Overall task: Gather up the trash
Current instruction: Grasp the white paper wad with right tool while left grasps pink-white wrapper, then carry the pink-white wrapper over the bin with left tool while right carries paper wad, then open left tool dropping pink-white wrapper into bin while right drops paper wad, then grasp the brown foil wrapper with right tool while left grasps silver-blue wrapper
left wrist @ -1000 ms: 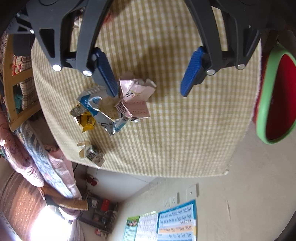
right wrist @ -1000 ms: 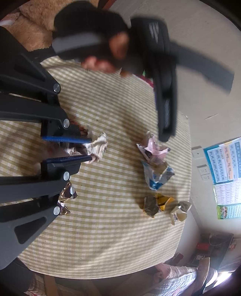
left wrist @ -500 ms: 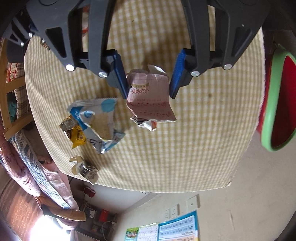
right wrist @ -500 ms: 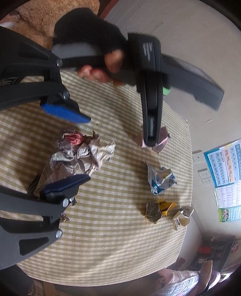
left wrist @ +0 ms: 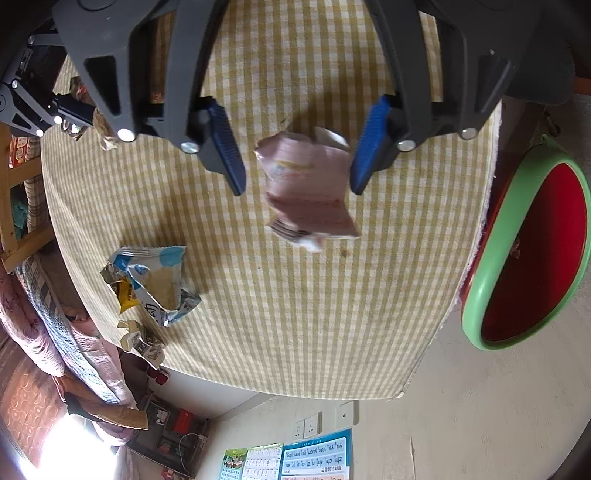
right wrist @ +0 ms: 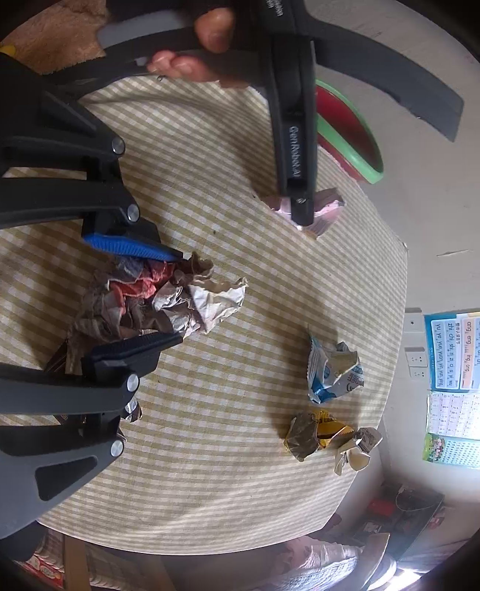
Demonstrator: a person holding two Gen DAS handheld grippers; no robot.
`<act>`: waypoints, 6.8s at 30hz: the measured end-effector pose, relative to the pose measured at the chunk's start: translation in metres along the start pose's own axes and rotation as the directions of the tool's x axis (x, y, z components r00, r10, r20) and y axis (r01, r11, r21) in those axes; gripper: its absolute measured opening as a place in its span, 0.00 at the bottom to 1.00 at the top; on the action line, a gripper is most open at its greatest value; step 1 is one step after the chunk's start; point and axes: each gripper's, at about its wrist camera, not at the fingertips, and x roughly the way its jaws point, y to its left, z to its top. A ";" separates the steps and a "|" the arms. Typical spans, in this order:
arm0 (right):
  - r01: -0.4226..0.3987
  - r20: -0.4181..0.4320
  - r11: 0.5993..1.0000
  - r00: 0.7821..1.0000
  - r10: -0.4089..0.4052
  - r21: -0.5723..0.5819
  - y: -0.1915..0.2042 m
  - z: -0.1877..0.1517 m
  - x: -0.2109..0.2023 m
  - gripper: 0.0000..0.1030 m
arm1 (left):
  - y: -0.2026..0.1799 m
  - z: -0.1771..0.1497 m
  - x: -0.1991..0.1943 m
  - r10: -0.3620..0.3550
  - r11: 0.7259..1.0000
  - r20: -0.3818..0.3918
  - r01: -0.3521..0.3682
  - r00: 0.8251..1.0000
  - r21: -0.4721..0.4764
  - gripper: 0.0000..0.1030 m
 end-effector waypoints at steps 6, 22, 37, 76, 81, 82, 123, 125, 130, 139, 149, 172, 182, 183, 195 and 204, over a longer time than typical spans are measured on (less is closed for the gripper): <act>-0.038 0.042 0.998 0.998 0.035 0.056 -0.007 0.006 -0.012 0.33 | 0.001 -0.006 0.007 -0.009 1.000 -0.036 0.009 0.999 -0.012 0.49; -0.103 0.122 0.989 0.988 0.090 0.102 0.011 0.038 -0.039 0.34 | 0.014 -0.003 -0.046 -0.001 1.000 0.120 0.004 0.993 -0.023 0.33; -0.143 0.153 0.984 0.980 0.126 0.103 0.029 0.064 -0.042 0.34 | 0.041 -0.001 -0.081 0.060 0.997 0.213 -0.047 0.975 -0.068 0.33; -0.193 0.149 0.981 0.970 0.195 -0.028 0.110 0.135 -0.018 0.35 | 0.138 0.005 -0.111 0.192 0.962 0.260 -0.129 0.946 -0.240 0.33; -0.197 0.137 0.980 0.970 0.198 -0.022 0.115 0.141 -0.011 0.35 | 0.152 0.006 -0.107 0.203 0.957 0.253 -0.136 0.946 -0.258 0.33; -0.198 0.135 0.980 0.971 0.199 -0.020 0.117 0.142 -0.009 0.35 | 0.155 0.006 -0.106 0.206 0.955 0.249 -0.138 0.946 -0.262 0.33; -0.351 0.138 0.934 0.930 0.341 0.061 0.157 0.236 0.045 0.37 | 0.250 0.031 -0.074 0.283 0.901 0.159 -0.205 0.946 -0.381 0.33; -0.350 0.136 0.935 0.931 0.340 0.060 0.160 0.240 0.048 0.37 | 0.253 0.033 -0.073 0.291 0.899 0.156 -0.214 0.944 -0.382 0.33; -0.354 0.118 0.933 0.931 0.346 0.058 0.167 0.243 0.055 0.37 | 0.261 0.031 -0.068 0.298 0.891 0.145 -0.221 0.943 -0.396 0.33; -0.349 0.100 0.935 0.934 0.343 0.054 0.172 0.246 0.067 0.37 | 0.268 0.034 -0.059 0.291 0.887 0.133 -0.215 0.947 -0.408 0.33; -0.388 0.123 0.920 0.917 0.380 0.057 0.174 0.251 0.068 0.57 | 0.274 0.036 -0.057 0.309 0.869 0.143 -0.218 0.940 -0.444 0.64; -0.025 0.129 0.982 0.992 0.001 0.190 0.000 0.076 -0.066 0.67 | 0.143 0.009 -0.105 0.205 0.957 0.255 -0.139 0.945 -0.253 0.70; 0.046 -0.069 0.909 0.997 -0.019 0.415 -0.061 -0.031 -0.027 0.67 | 0.059 0.009 -0.090 0.102 0.990 0.253 -0.073 0.962 -0.120 0.71; 0.040 -0.072 0.907 0.997 -0.011 0.418 -0.062 -0.031 -0.020 0.66 | 0.050 0.011 -0.085 0.090 0.992 0.242 -0.067 0.966 -0.105 0.71; -0.011 0.108 0.970 0.994 -0.016 0.244 -0.045 0.001 -0.015 0.50 | -0.063 0.055 -0.018 -0.091 0.996 0.135 0.088 0.987 0.026 0.71; -0.064 0.161 0.954 0.987 0.017 0.293 -0.060 -0.011 -0.025 0.50 | -0.108 0.073 0.048 -0.095 0.994 -0.015 0.095 0.995 0.053 0.64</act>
